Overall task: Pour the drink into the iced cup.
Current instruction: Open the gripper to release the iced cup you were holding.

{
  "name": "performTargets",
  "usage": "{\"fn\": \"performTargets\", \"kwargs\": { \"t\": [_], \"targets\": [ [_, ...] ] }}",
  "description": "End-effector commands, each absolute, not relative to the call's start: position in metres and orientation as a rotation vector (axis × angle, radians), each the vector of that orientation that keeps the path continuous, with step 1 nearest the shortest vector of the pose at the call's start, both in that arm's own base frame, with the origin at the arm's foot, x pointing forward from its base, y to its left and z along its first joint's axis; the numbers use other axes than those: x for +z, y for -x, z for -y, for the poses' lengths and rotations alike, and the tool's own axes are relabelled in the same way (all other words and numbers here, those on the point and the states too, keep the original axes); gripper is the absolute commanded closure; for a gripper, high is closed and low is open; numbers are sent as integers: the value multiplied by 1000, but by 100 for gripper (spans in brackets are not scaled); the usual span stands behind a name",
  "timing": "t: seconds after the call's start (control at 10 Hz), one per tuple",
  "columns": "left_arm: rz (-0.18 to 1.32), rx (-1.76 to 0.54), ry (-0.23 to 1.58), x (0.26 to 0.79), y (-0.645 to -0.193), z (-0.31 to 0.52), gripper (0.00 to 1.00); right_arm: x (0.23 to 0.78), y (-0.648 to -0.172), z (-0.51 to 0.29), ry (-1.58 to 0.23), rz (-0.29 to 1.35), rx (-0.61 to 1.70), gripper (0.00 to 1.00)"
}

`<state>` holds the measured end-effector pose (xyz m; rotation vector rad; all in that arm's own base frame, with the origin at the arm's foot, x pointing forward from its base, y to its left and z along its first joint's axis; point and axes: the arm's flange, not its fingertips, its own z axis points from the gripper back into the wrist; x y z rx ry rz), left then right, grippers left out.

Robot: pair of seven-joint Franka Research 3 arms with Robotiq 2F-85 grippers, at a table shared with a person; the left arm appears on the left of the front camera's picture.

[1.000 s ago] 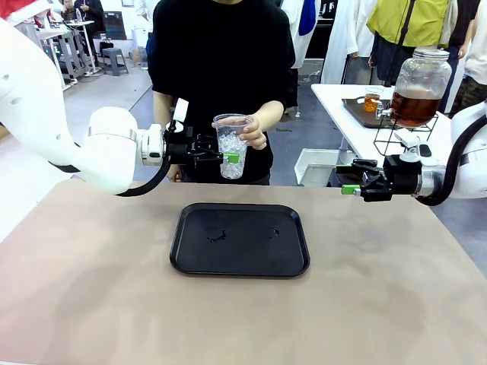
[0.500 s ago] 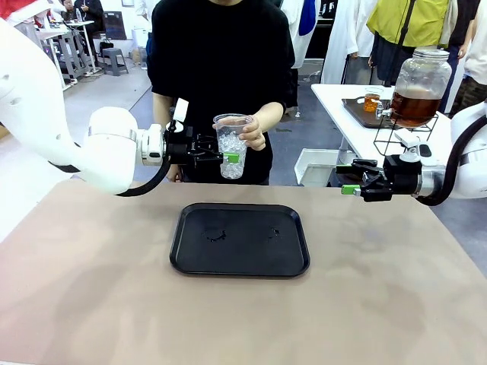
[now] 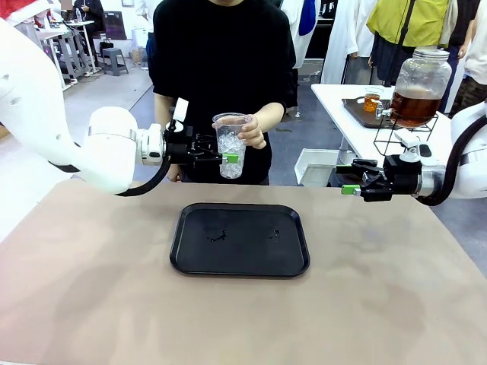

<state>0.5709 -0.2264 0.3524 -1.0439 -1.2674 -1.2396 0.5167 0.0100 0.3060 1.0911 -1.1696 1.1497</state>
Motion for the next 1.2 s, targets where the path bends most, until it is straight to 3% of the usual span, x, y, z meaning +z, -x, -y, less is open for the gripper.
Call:
{"fn": "performTargets", "kwargs": {
  "t": [0.0,1.1],
  "targets": [
    [1266,-1256,1058,352,-568,219,0,309,-520,-12,-1097,1155,1155,0],
    [1260,-1197,1066,312,-491,37,0,309,-520,-12,-1097,1155,1155,0]
  ]
}}
